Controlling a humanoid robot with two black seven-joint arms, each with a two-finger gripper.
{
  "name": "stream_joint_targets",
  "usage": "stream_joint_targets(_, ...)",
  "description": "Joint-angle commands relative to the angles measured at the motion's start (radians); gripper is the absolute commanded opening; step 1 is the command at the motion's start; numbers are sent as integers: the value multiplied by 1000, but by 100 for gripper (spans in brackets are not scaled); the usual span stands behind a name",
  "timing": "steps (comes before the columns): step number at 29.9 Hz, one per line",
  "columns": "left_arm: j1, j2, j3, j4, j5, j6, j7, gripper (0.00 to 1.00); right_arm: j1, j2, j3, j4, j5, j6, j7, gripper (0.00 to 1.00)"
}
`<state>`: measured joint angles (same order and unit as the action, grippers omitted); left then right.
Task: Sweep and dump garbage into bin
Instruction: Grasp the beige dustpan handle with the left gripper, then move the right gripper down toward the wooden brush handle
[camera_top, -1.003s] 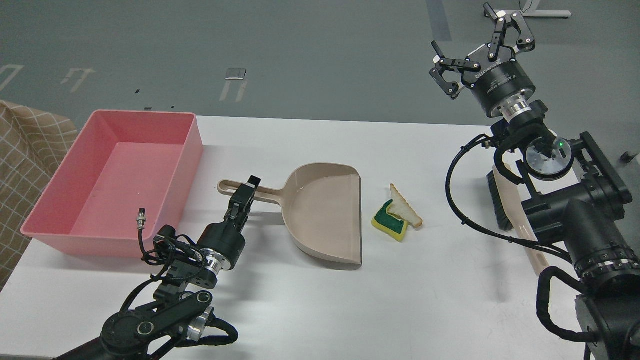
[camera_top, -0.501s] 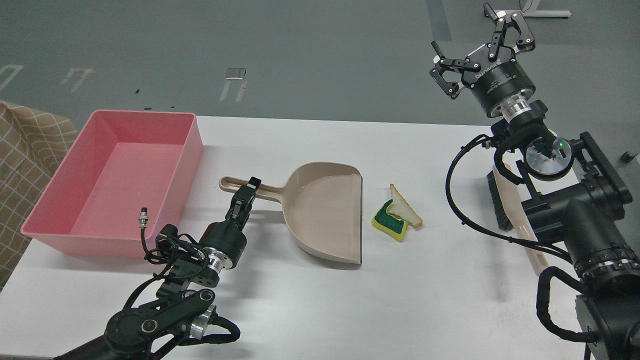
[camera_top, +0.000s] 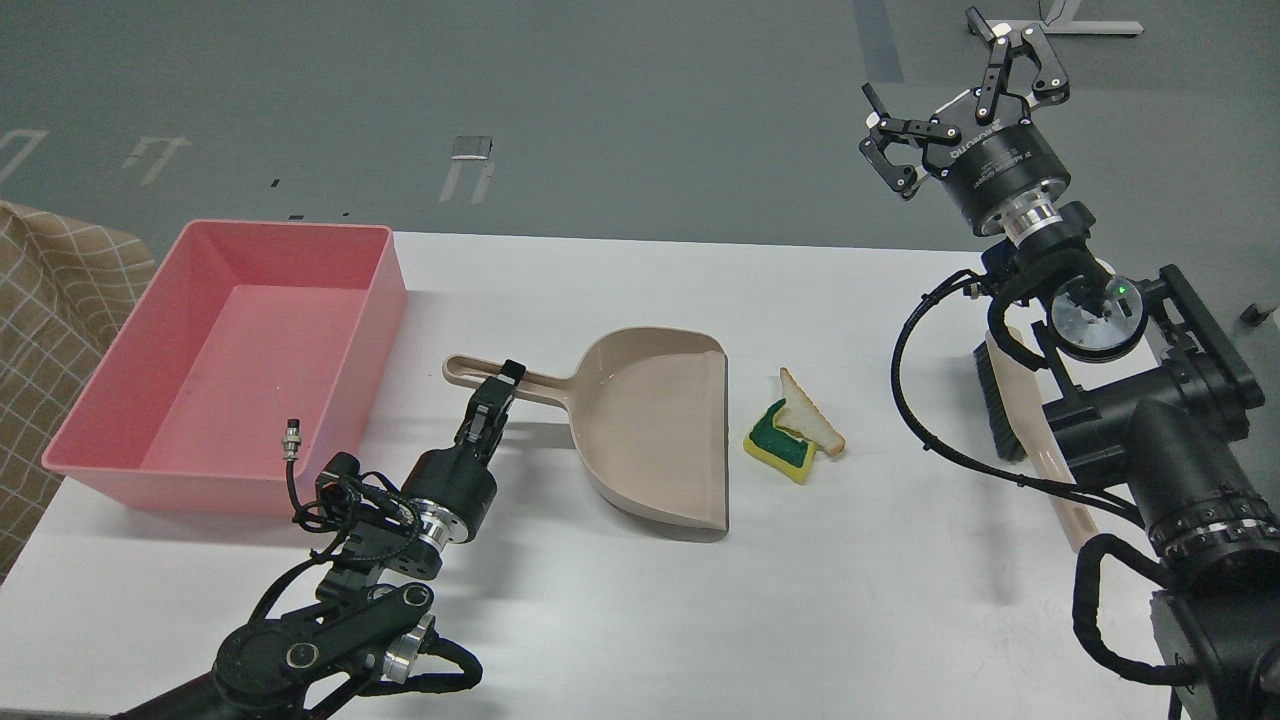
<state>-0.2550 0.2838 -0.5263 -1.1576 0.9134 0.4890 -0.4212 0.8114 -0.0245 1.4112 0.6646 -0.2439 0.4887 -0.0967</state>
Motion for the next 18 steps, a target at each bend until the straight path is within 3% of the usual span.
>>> stream_joint_targets(1,-1,0,0,-1,1,0,-1,0,0,-2,-1,3,0,0,-2,100)
stream_joint_targets(13,-1,0,0,1,-1,0,1,0,15,-44,-55,3,-9,0,-9,100)
stream_joint_targets(18,-3,3,0,-1,2,0,1,0,52,-147,-255,18,-28,0,-28,100)
